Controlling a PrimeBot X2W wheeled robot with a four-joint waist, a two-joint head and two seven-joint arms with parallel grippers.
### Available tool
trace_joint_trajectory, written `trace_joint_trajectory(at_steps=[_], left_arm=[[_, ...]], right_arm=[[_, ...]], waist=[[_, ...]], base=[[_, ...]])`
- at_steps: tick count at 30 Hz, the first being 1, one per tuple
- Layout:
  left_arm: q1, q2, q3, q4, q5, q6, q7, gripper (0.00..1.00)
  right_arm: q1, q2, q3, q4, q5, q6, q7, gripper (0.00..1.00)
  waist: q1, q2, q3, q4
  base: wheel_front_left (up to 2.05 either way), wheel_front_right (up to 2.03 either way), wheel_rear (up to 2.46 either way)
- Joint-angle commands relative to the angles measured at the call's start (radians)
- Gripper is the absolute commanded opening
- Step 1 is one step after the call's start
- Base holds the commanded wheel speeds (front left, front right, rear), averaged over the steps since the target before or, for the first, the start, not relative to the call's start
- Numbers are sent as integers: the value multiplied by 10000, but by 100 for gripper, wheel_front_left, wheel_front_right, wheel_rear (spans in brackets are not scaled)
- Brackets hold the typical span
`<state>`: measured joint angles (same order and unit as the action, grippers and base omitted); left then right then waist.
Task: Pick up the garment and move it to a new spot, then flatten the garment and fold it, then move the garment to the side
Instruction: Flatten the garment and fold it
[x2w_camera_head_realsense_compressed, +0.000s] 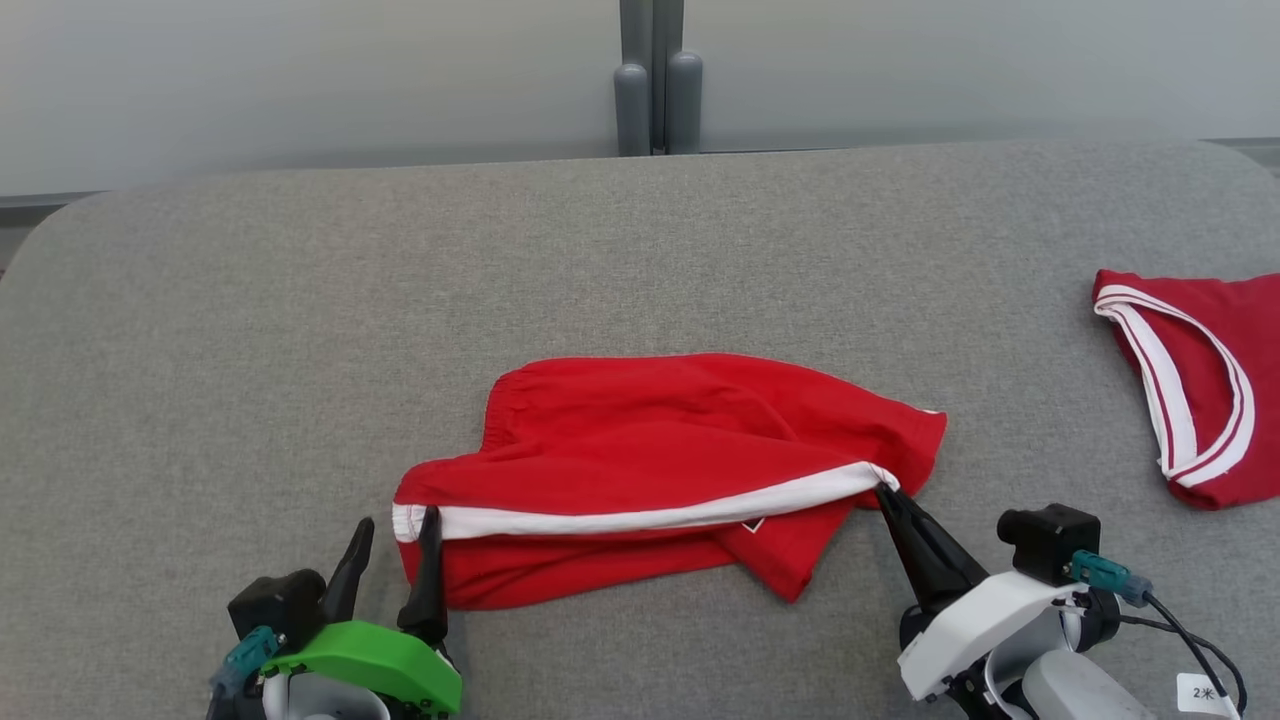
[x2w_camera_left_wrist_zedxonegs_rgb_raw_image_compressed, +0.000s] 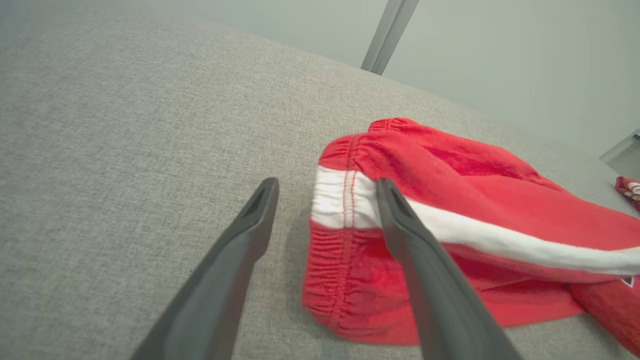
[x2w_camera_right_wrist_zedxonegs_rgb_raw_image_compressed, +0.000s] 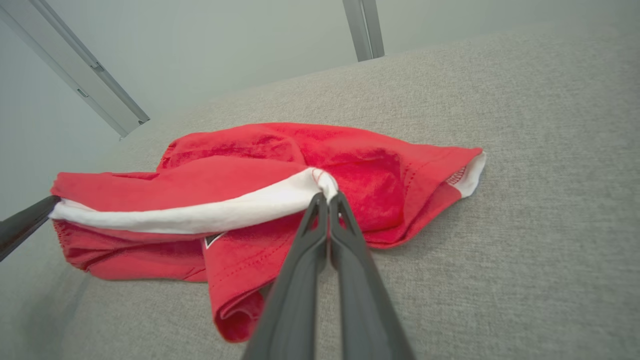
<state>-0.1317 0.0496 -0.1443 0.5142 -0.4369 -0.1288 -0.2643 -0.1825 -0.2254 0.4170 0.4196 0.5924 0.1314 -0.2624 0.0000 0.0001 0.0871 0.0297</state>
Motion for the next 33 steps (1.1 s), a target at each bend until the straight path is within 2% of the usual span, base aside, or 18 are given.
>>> trace_joint_trajectory(at_steps=[1,5,6,7,8,10,11,16,23,28,33], left_arm=[[-182,39,13,126,-123,-31,8,100],[-363,100,-75,381,-288,-31,8,100],[-411,121,-123,517,-341,-31,8,77],[-436,122,-153,573,-387,-31,8,45],[-459,118,-180,616,-476,-31,8,41],[-515,137,-345,698,-578,-31,8,22],[-538,172,-455,720,-653,-31,8,2],[-589,402,-892,526,-981,-31,8,0],[-573,648,-917,-515,-635,-30,8,0],[-1896,1153,-1492,-938,-416,-30,6,0],[-5270,2177,-2849,-585,-125,-30,7,0]], right_arm=[[-116,-43,18,-41,-84,-17,-27,0],[-147,-67,72,-66,-105,-17,-27,0],[-169,-68,59,-83,-107,-17,-27,0],[-172,-70,47,-93,-124,-17,-27,0],[-169,-65,41,-97,-136,-17,-27,0],[-168,-65,28,-90,-154,-17,-27,0],[-169,-60,18,-83,-162,-17,-27,0],[-200,-62,-32,-51,-171,-17,-27,0],[-261,102,-610,-484,-312,-17,-27,0],[-1233,-20,-839,-813,-519,-17,-27,0],[-4171,-397,-1424,-576,-960,-17,-27,0]], waist=[[0,-1,53,-64],[0,-1,113,-146],[0,-1,141,-160],[0,-1,146,-163],[0,-1,155,-166],[0,-1,165,-161],[0,-1,167,-156],[0,-1,116,-126],[0,-1,-10,-123],[0,-1,589,-143],[0,-1,1804,-57]], base=[[0,0,0],[0,0,0],[0,0,0],[0,0,0],[0,0,0],[0,0,0],[0,0,0],[0,0,0],[0,0,0],[0,0,0],[0,0,0]])
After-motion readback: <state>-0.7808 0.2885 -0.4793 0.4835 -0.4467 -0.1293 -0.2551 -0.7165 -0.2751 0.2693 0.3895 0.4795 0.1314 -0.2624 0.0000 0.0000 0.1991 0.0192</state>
